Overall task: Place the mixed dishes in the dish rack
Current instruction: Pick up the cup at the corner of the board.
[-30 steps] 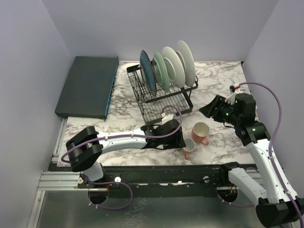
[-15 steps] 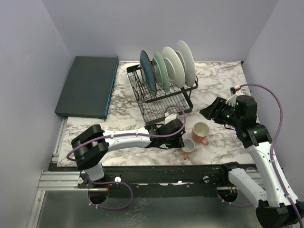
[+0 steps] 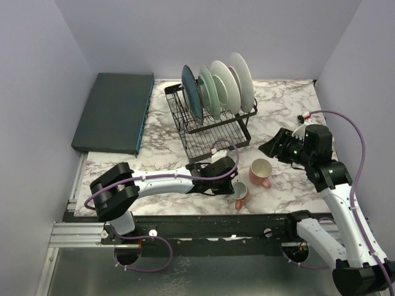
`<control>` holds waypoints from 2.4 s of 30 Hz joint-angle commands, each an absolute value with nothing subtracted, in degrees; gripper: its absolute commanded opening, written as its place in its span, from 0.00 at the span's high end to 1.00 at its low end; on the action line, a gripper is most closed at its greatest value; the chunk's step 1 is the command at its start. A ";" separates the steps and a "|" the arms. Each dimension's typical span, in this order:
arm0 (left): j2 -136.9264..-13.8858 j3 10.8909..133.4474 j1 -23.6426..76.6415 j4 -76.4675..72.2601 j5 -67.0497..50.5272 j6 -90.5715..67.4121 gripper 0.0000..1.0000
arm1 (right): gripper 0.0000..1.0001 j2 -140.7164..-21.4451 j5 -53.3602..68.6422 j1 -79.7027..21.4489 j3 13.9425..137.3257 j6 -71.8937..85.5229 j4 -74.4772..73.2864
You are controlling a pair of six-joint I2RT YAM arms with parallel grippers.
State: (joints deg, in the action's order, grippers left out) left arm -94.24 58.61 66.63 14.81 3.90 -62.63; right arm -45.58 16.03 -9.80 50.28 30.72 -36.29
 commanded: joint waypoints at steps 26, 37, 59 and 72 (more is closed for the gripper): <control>-51.62 42.27 66.96 0.36 0.69 -60.90 1.00 | 0.37 -39.60 41.54 -10.00 48.84 34.16 -24.89; -40.77 37.73 65.39 -7.38 2.46 -56.41 1.00 | 0.31 -40.35 59.91 -10.02 39.73 47.43 -2.39; -46.58 29.42 43.83 -33.99 -22.99 -70.53 1.00 | 0.19 -49.31 62.98 -10.87 23.59 80.74 57.24; -49.01 28.86 42.98 -37.71 -24.17 -72.90 1.00 | 0.17 -54.30 59.26 -14.94 29.19 79.33 58.10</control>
State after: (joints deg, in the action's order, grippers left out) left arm -49.10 28.93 43.46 -31.88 -22.76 -71.42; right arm -53.65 61.06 -13.93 26.63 79.53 55.29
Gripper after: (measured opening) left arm 0.104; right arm 0.831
